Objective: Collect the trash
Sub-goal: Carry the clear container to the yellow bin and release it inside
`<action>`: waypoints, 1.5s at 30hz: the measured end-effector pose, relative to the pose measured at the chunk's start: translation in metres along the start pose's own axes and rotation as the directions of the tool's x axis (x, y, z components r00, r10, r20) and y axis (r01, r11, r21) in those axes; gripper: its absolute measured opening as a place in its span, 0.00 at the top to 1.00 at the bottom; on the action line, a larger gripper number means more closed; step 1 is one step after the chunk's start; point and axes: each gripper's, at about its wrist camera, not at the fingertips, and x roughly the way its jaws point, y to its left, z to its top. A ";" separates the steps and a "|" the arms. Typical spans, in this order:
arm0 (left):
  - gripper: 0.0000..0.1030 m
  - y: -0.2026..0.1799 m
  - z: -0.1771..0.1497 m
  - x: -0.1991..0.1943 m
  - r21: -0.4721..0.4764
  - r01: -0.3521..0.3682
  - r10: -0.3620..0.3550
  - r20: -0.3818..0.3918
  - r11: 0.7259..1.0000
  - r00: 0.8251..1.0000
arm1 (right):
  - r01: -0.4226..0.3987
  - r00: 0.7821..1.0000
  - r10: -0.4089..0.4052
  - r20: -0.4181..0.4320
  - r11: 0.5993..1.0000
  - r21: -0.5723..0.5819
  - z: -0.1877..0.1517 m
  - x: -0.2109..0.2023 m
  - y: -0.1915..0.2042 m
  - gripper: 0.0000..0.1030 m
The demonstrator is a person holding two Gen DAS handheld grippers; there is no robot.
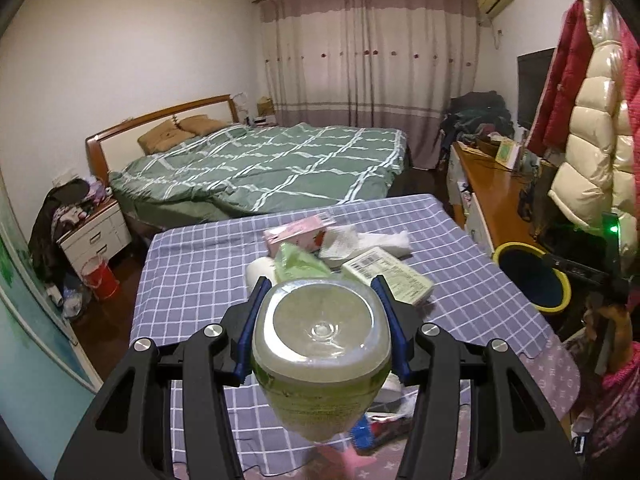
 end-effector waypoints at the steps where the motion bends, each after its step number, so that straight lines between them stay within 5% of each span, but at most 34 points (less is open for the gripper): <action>1: 0.50 -0.004 0.002 -0.002 0.008 0.008 -0.008 0.004 1.000 1.000 | -0.001 1.000 0.001 0.005 1.000 0.002 0.000 -0.003 -0.001 0.67; 11: 0.50 -0.080 0.046 0.030 0.099 0.189 -0.189 -0.012 0.977 0.982 | 0.035 0.997 -0.038 0.072 0.998 0.043 -0.001 -0.039 -0.033 0.67; 23: 0.50 -0.256 0.098 0.124 0.211 0.416 -0.402 -0.109 0.884 0.909 | 0.112 0.986 -0.127 0.111 0.985 0.129 -0.013 -0.076 -0.100 0.67; 32: 0.50 -0.379 0.074 0.210 0.220 0.496 -0.439 -0.262 0.840 0.860 | 0.141 0.986 -0.157 0.063 0.970 0.196 -0.034 -0.072 -0.135 0.67; 36: 0.50 -0.404 0.054 0.239 0.202 0.505 -0.428 -0.327 0.839 0.843 | 0.144 0.987 -0.156 0.040 0.965 0.217 -0.038 -0.067 -0.142 0.66; 39: 0.48 -0.417 0.043 0.254 0.197 0.488 -0.399 -0.362 0.850 0.842 | 0.141 0.988 -0.153 0.038 0.965 0.223 -0.038 -0.065 -0.143 0.60; 41: 0.32 -0.413 0.040 0.250 0.185 0.484 -0.402 -0.352 0.855 0.845 | 0.140 0.988 -0.152 0.041 0.965 0.222 -0.037 -0.065 -0.141 0.60; 45: 0.23 -0.393 0.046 0.226 0.196 0.469 -0.404 -0.295 0.861 0.866 | 0.146 0.986 -0.159 0.042 0.965 0.218 -0.038 -0.067 -0.137 0.60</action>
